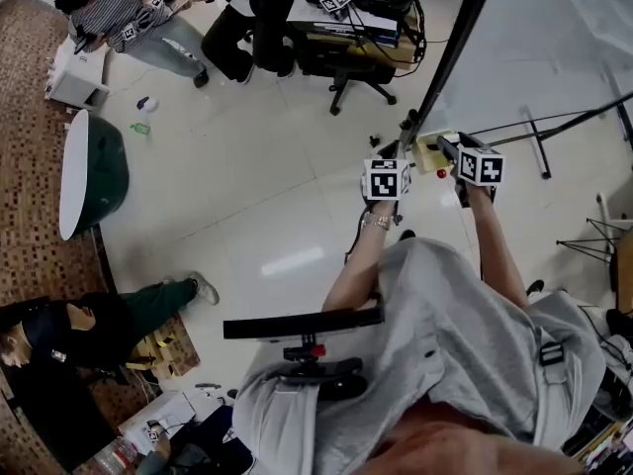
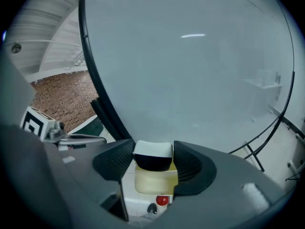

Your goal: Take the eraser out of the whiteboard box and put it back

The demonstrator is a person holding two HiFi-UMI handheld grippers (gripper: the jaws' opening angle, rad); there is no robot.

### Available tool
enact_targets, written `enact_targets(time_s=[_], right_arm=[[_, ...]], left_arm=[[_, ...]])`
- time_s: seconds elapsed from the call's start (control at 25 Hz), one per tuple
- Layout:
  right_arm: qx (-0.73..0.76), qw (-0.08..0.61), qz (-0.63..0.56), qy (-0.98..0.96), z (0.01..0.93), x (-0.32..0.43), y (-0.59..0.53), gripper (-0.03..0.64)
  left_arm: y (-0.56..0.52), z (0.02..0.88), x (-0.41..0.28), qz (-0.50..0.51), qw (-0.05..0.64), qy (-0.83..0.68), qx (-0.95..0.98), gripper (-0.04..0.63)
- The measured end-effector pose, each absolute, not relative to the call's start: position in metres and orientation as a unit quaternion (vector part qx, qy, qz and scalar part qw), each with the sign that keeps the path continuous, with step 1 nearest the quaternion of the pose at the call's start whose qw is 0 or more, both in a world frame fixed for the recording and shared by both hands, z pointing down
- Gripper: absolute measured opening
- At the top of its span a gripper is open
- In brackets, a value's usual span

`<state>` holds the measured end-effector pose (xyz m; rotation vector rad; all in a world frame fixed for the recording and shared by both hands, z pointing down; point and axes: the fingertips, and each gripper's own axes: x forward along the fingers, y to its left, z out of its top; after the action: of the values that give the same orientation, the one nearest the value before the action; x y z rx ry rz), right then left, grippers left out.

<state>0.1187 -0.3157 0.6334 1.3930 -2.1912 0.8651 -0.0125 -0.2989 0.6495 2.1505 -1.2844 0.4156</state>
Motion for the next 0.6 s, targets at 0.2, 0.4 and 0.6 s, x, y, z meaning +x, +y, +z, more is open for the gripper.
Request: enact_targets(time_s=[0.2, 0.4, 0.6], right_arm=[[0.488, 0.188, 0.301, -0.797, 0.603, 0.116, -0.308, 0.273], [0.485, 0.215, 0.287, -0.798, 0.605, 0.109, -0.301, 0.273], [0.509, 0.246, 0.294, -0.771, 0.654, 0.119, -0.299, 0.273]], left_arm=[[-0.297, 0.654, -0.02, 0.157, 0.304, -0.486, 0.804, 0.004], [-0.295, 0.655, -0.021, 0.157, 0.301, -0.483, 0.807, 0.005], [-0.291, 0.655, -0.02, 0.16, 0.298, -0.477, 0.811, 0.005]])
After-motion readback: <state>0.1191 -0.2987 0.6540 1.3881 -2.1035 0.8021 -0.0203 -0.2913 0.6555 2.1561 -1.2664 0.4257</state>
